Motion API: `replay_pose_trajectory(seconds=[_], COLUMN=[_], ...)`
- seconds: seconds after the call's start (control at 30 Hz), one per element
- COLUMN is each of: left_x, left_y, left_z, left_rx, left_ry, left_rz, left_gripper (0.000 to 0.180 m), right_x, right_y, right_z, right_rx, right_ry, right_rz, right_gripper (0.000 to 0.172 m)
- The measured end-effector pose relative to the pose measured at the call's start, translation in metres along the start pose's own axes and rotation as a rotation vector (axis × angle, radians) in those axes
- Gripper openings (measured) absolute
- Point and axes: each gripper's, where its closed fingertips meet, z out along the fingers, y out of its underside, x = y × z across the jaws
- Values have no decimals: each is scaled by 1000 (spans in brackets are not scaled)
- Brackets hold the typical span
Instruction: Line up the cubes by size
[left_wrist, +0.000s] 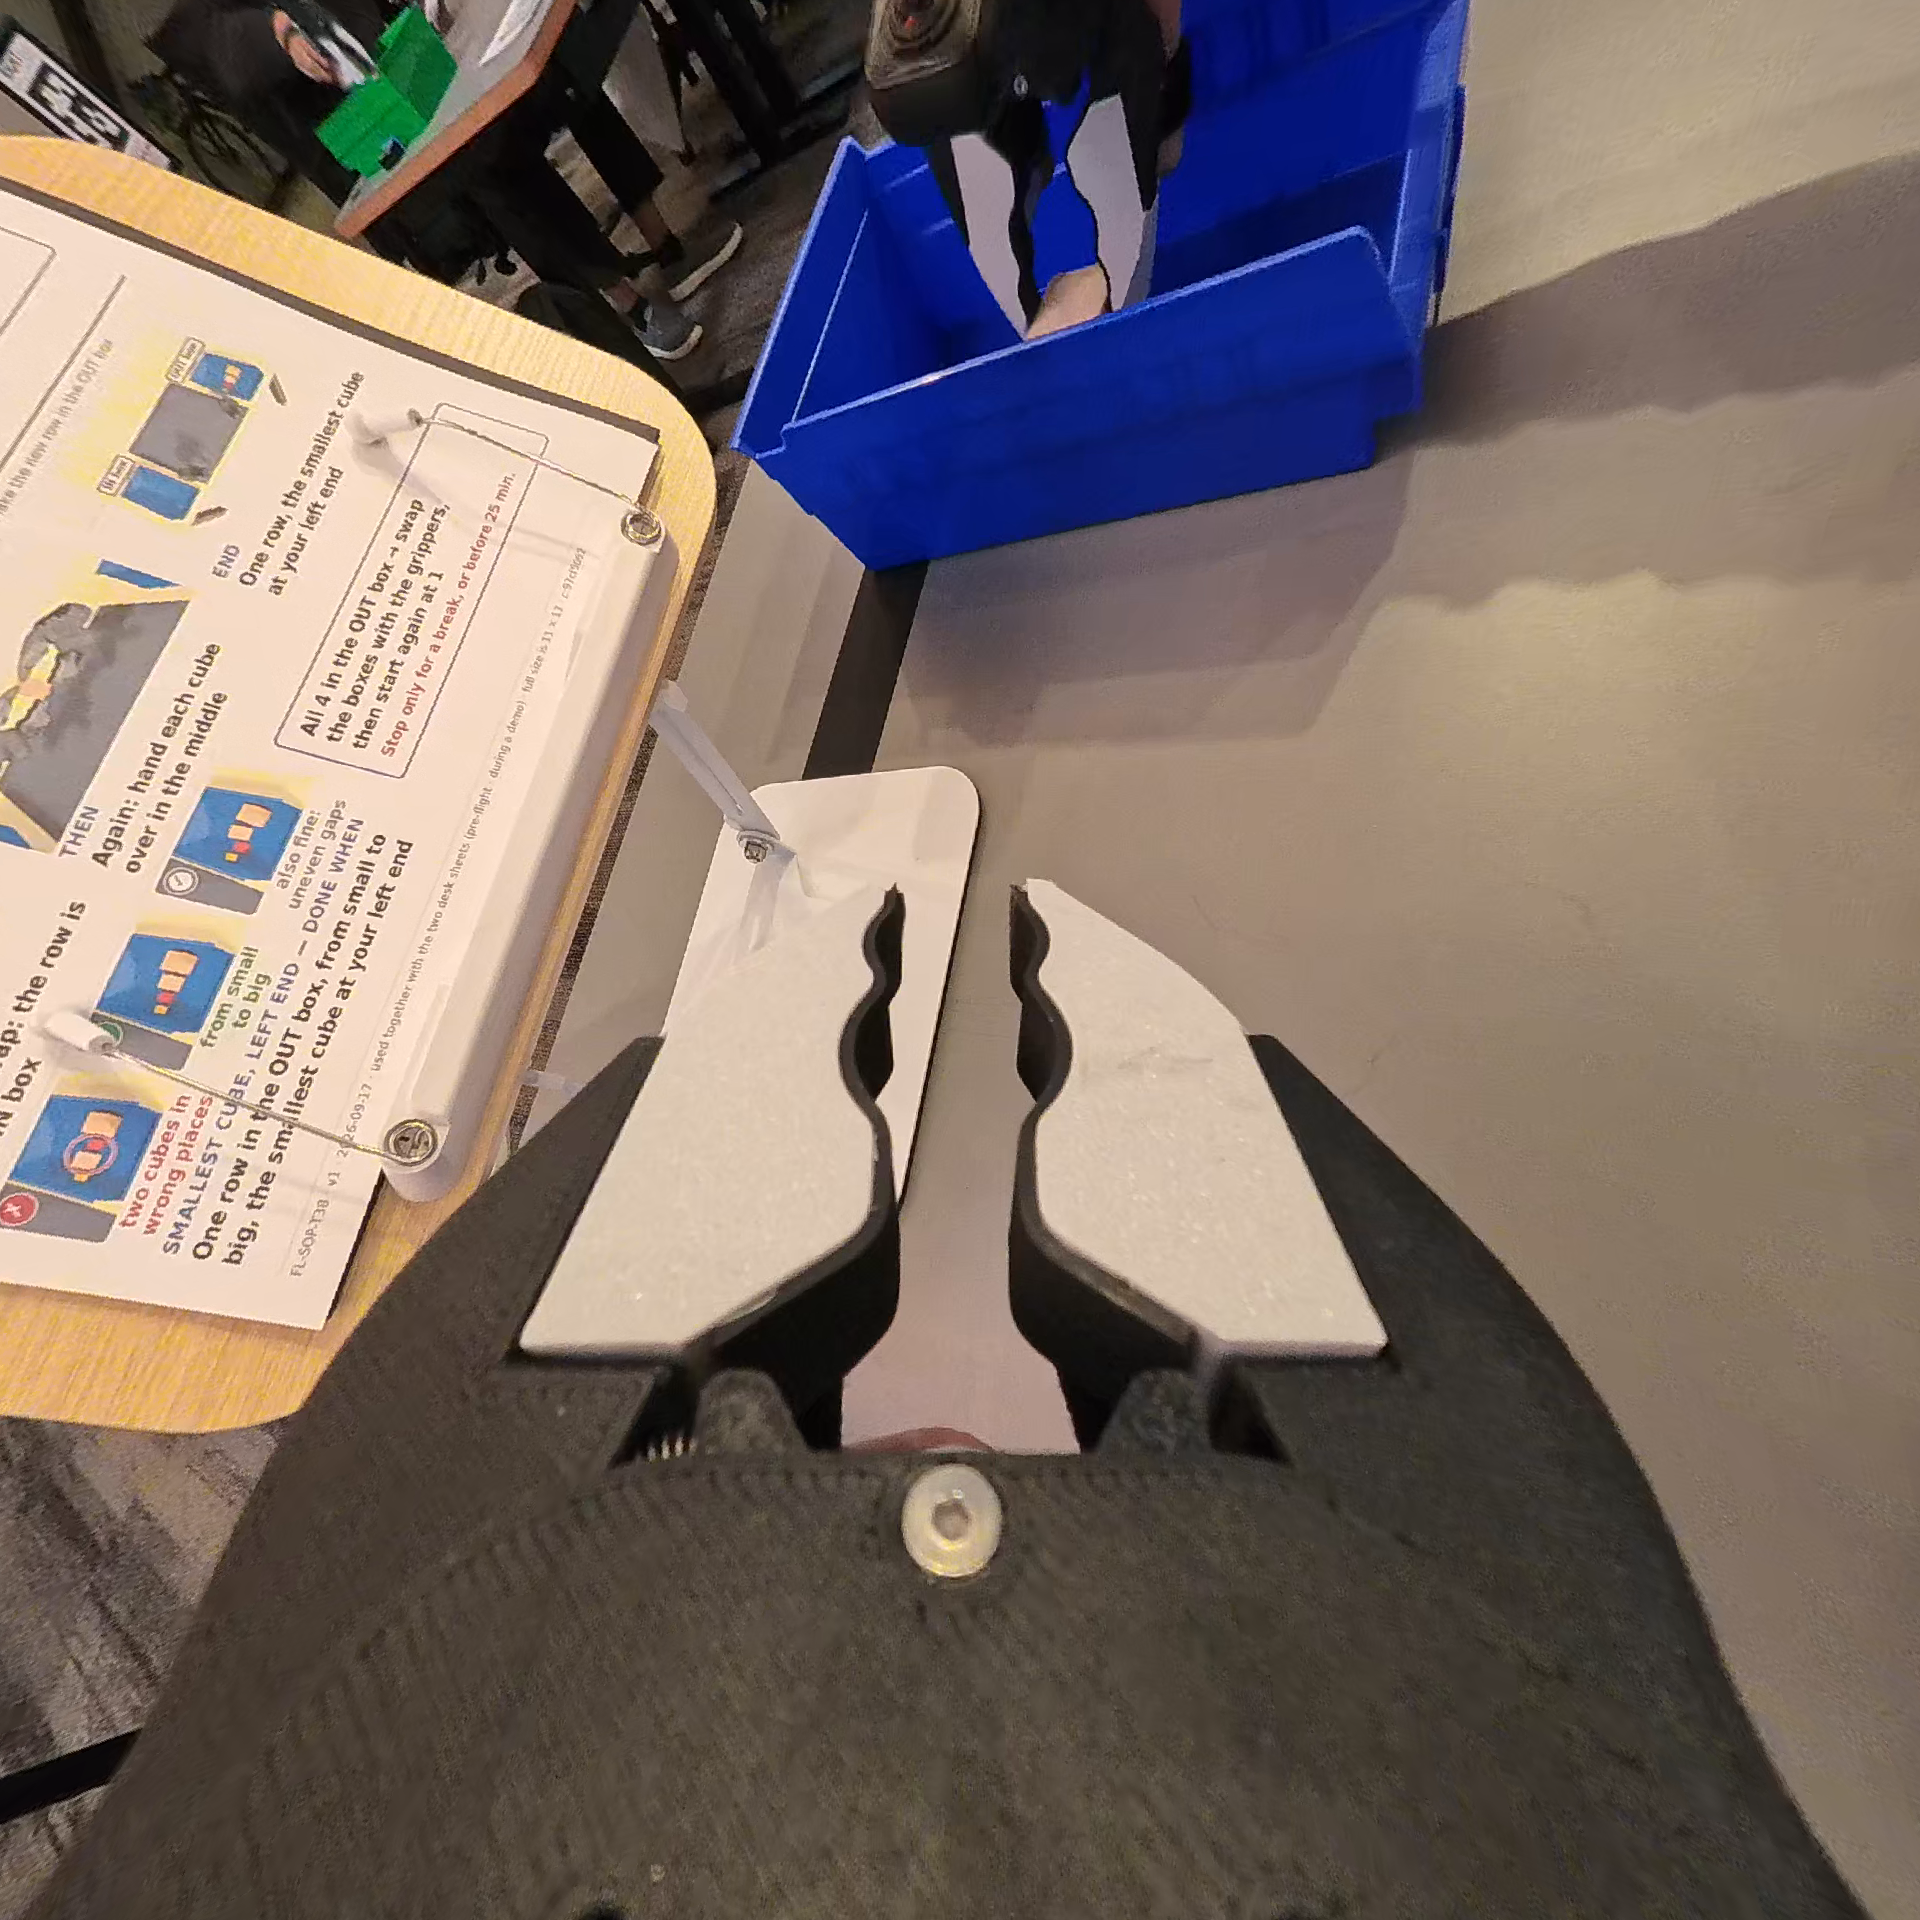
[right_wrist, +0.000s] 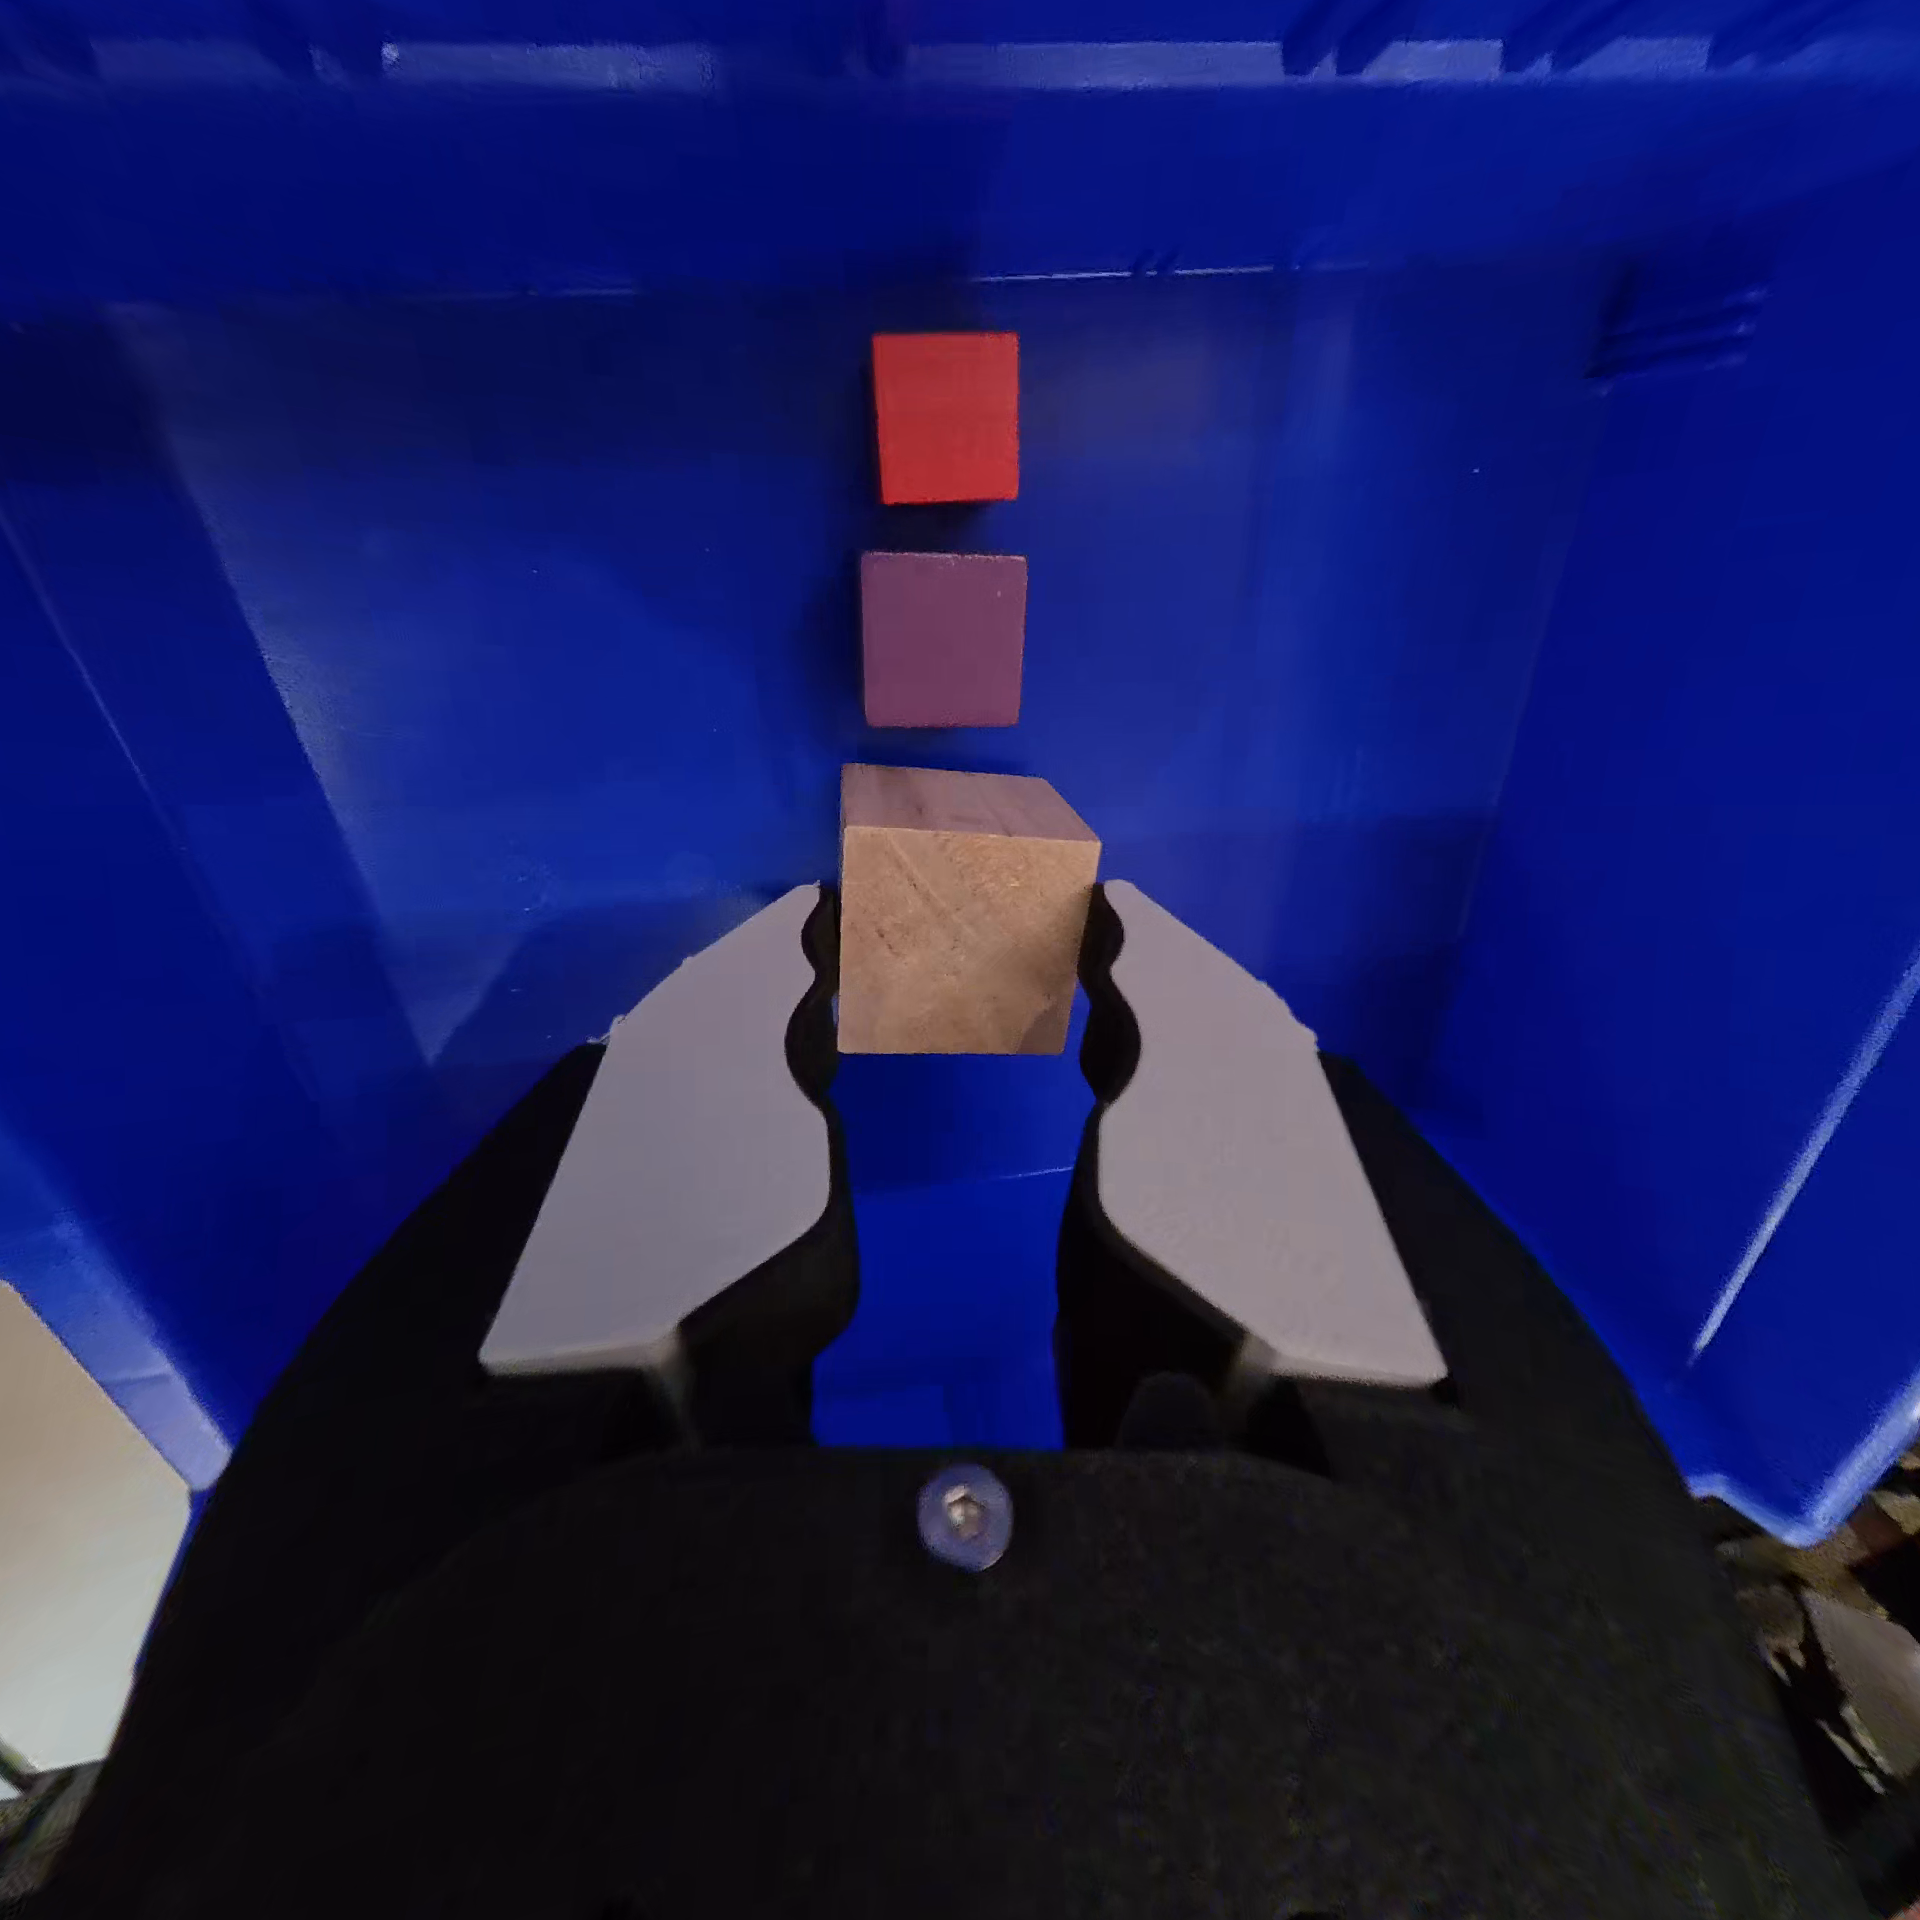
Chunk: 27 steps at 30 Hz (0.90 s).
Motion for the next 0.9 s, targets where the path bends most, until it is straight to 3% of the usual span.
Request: replay_pose_trajectory(seconds=[0.13, 0.67, 0.9], left_x=[0, 2, -5], left_y=[2, 1, 1], left_z=[1, 4, -7], left_rx=[-5, -6, 5], left_ry=[2, 12, -12], left_rz=[-1, 1, -4], left_gripper=[19, 19, 22], right_x=[1, 3, 10], right_y=[6, 1, -12], right_z=[4, 3, -36], right_rx=[-70, -92, -25], right_ry=[-11, -1, 131], right_rz=[-47, -111, -60], right_gripper=[45, 48, 56])
